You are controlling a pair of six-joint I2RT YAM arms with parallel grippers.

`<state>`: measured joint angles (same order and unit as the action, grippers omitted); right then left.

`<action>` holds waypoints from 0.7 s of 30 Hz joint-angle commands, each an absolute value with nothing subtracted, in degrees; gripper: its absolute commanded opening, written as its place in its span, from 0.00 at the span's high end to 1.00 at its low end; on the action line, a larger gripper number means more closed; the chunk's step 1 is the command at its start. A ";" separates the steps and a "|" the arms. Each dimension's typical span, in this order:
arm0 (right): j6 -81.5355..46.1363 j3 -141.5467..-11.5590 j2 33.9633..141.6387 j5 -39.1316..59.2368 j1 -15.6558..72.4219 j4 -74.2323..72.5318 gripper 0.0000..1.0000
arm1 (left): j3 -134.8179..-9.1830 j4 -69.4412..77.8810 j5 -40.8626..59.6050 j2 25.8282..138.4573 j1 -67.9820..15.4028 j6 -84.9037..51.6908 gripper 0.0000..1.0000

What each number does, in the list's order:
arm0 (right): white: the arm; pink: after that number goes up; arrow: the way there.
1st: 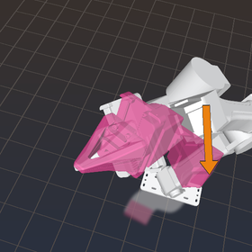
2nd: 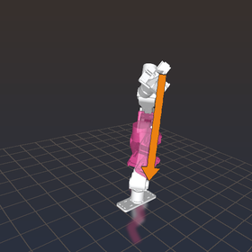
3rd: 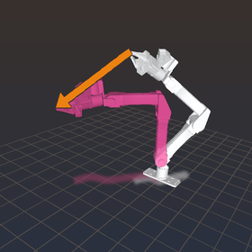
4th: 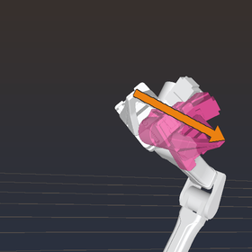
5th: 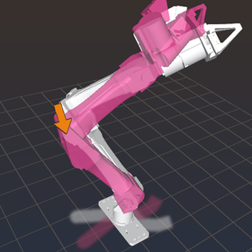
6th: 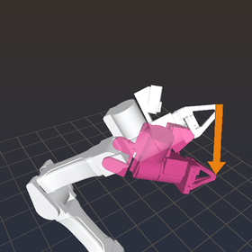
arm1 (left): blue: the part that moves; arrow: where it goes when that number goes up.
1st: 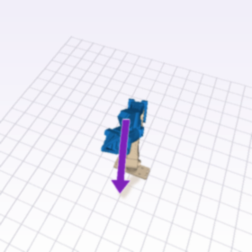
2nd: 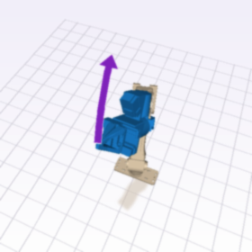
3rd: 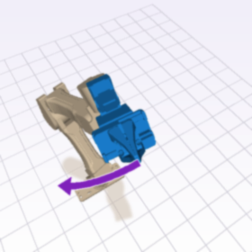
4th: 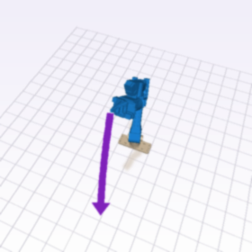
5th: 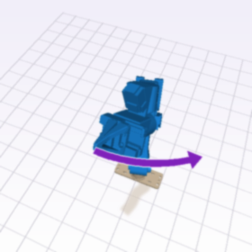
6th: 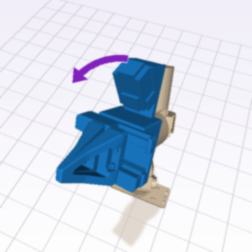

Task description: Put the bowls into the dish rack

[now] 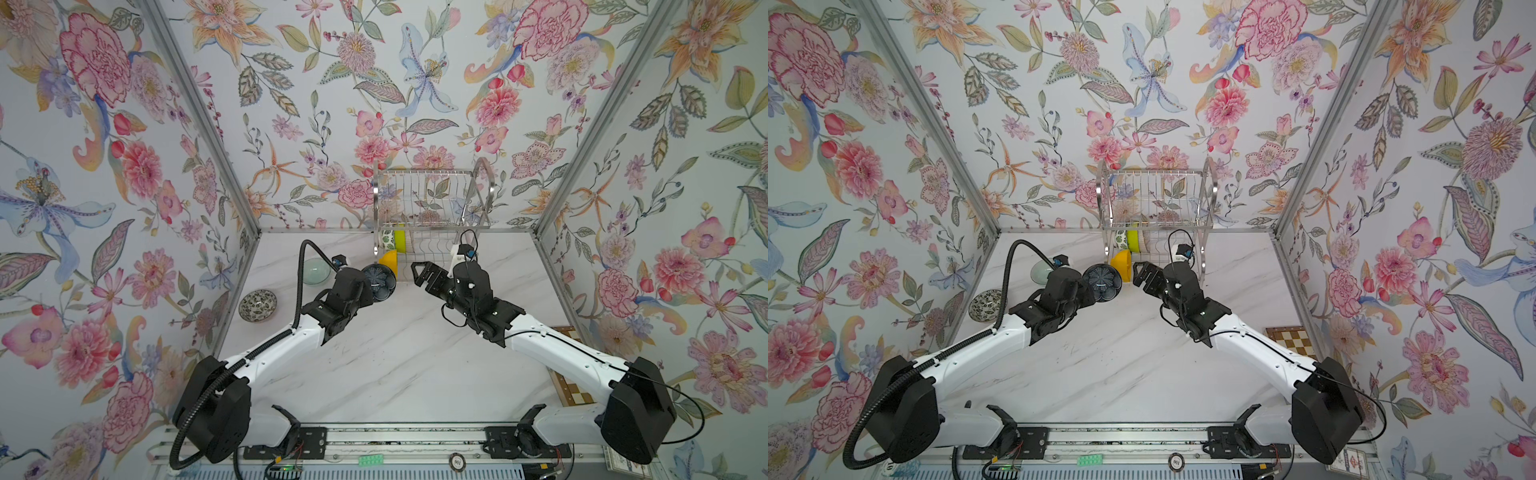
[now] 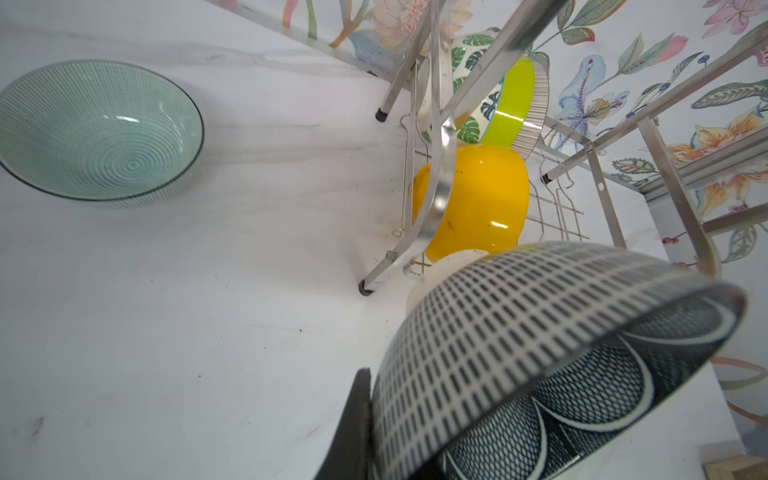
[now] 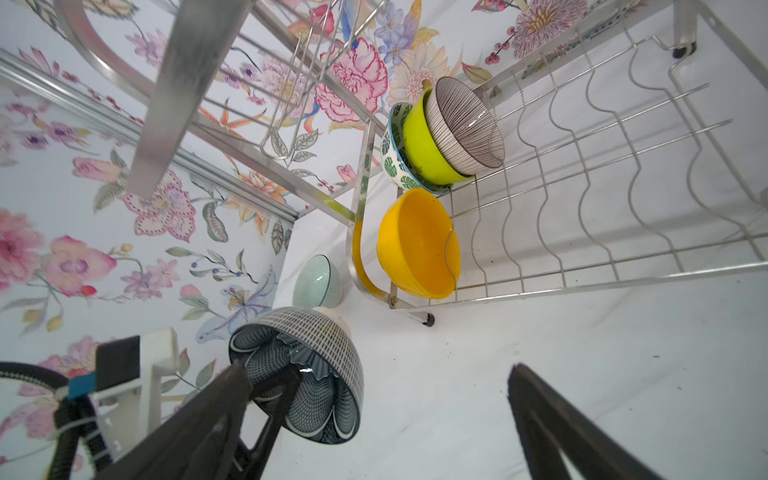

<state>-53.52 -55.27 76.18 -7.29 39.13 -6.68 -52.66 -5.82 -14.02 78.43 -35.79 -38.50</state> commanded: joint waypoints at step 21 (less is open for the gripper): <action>-108.11 -46.07 72.00 -3.79 36.58 -24.96 0.08 | -48.42 37.19 -46.75 92.00 -51.96 -20.28 1.00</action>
<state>-102.50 -46.72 72.38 -2.22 35.86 -19.25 -48.71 26.15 -42.85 90.13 -50.89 -24.69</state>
